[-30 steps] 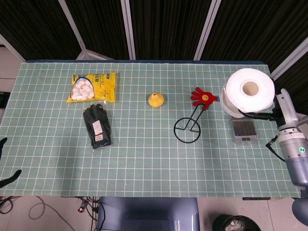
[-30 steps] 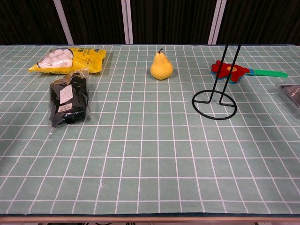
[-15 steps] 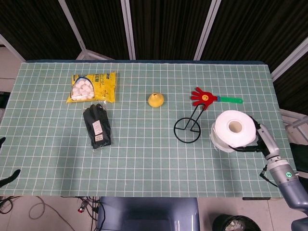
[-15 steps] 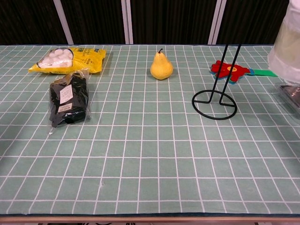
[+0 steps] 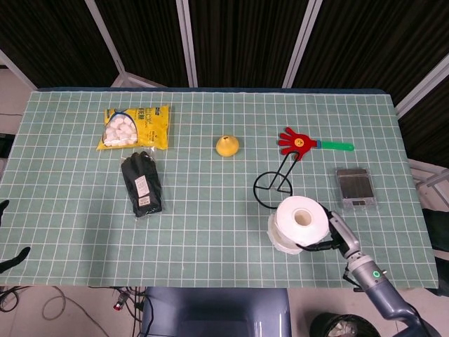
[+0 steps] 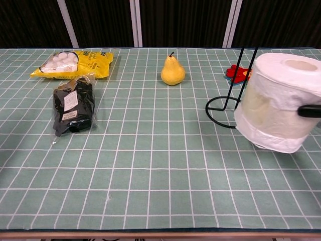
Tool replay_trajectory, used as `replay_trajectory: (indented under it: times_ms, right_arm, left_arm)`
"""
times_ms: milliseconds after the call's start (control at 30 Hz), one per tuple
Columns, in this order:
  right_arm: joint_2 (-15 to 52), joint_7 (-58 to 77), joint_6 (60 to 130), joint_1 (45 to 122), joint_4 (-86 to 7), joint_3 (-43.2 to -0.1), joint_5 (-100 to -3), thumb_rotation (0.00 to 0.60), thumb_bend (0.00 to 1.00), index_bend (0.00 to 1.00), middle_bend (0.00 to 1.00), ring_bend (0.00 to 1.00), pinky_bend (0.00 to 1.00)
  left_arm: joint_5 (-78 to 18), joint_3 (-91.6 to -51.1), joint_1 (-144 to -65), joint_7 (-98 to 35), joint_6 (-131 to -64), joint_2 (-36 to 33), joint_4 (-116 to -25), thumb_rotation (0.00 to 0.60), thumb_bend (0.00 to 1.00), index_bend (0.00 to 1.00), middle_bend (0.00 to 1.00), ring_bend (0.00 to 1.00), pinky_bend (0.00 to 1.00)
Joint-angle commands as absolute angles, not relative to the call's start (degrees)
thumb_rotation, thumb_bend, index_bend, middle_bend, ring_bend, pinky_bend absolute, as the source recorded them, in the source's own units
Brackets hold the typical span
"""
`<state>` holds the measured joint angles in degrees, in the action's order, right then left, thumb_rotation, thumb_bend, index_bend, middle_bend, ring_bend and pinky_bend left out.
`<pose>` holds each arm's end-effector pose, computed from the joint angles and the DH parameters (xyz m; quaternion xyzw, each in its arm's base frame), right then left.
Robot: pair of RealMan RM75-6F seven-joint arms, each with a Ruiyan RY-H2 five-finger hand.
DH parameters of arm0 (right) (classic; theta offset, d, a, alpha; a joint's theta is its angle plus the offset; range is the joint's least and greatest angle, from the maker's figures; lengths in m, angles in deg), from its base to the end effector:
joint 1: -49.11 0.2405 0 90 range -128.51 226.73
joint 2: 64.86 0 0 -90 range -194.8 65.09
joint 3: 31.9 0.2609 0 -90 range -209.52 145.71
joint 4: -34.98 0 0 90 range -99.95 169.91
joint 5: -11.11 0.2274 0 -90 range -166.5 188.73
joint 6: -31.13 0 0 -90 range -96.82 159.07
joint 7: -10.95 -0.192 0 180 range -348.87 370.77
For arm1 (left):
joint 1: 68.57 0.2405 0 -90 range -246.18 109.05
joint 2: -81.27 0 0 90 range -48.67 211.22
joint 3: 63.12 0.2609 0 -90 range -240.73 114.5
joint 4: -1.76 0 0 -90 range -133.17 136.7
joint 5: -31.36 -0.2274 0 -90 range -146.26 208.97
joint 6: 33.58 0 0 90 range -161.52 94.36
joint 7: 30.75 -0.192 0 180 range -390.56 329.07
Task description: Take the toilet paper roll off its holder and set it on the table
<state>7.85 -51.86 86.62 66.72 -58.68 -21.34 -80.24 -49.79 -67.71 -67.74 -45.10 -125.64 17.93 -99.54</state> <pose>-0.2340 -0.3019 0.0236 0.3921 -0.7397 0.5294 0.1370 -0.3159 0.2022 0.1670 -0.5425 -0.3643 -0.3443 0.6741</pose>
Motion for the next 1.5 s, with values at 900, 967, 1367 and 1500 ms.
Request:
replay_trajectory:
  times_ms: [900, 967, 1367, 1500]
  right_arm:
    - [20.42, -37.01, 85.53, 72.61, -50.78, -24.97, -72.13, 0.600, 0.00, 0.13, 0.07, 0.01, 0.00]
    - [19.50, -37.24, 84.36, 73.22, -51.48, -25.44, -72.52, 0.600, 0.00, 0.05, 0.01, 0.00, 0.00]
    - [13.96, -41.97, 84.03, 74.30, -53.13, -28.13, -76.23, 0.600, 0.00, 0.00, 0.00, 0.00, 0.00]
    - [9.39, -43.76, 88.86, 72.08, -54.63, -28.69, -77.57, 0.600, 0.00, 0.00, 0.00, 0.00, 0.00]
  left_arm:
    - [-49.47, -67.75, -67.95, -45.55, -125.34, 17.74, -99.42, 0.600, 0.12, 0.12, 0.00, 0.00, 0.00]
    - [-49.53, -67.71, -67.99, -45.62, -125.26, 17.73, -99.43, 0.600, 0.12, 0.12, 0.00, 0.00, 0.00]
    - [-49.47, -67.73, -67.96, -45.56, -125.34, 17.79, -99.49, 0.600, 0.12, 0.12, 0.00, 0.00, 0.00]
    - [-49.51, -67.81, -67.91, -45.50, -125.56, 17.78, -99.46, 0.600, 0.12, 0.12, 0.00, 0.00, 0.00]
